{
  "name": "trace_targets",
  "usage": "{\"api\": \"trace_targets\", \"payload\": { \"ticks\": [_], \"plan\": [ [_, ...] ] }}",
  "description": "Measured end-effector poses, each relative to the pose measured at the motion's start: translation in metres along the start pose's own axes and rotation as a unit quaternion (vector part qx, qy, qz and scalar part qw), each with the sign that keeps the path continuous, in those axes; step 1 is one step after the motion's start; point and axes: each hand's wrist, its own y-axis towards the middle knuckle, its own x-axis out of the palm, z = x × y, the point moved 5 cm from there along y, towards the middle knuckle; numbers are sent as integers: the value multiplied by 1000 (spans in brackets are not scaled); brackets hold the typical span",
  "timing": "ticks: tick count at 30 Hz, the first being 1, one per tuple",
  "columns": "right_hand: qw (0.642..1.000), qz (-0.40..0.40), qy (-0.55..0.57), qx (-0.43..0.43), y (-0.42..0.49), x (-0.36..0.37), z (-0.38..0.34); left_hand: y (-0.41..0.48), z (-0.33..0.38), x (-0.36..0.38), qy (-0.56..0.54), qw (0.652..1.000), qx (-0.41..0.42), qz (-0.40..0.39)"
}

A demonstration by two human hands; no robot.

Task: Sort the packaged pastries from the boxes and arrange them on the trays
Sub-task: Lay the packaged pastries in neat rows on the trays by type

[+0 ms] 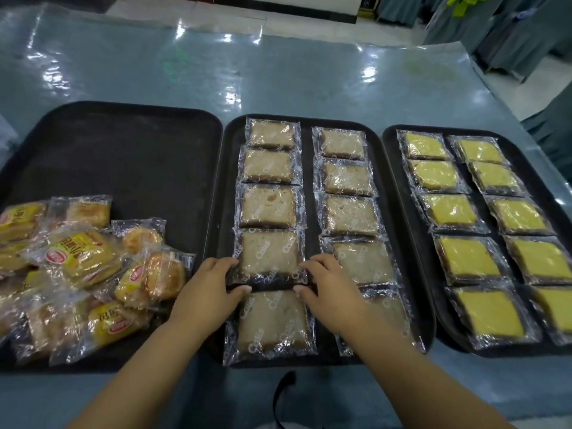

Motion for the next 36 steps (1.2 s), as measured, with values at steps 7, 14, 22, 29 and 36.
{"api": "trace_targets", "payload": {
  "ticks": [7,14,22,29,36],
  "plan": [
    [996,-63,42,44,-21,22,11,-20,-10,1,-11,997,-55,-62],
    [983,-60,150,81,-29,27,24,-29,-9,6,-12,996,-52,-76],
    [990,-26,111,85,-31,31,19,-33,-5,4,-26,997,-46,-51],
    [994,-12,69,86,-31,32,11,-32,-9,4,15,999,-22,-25],
    [998,54,12,11,-48,11,15,-29,12,-4,83,994,59,50]
  ]
}}
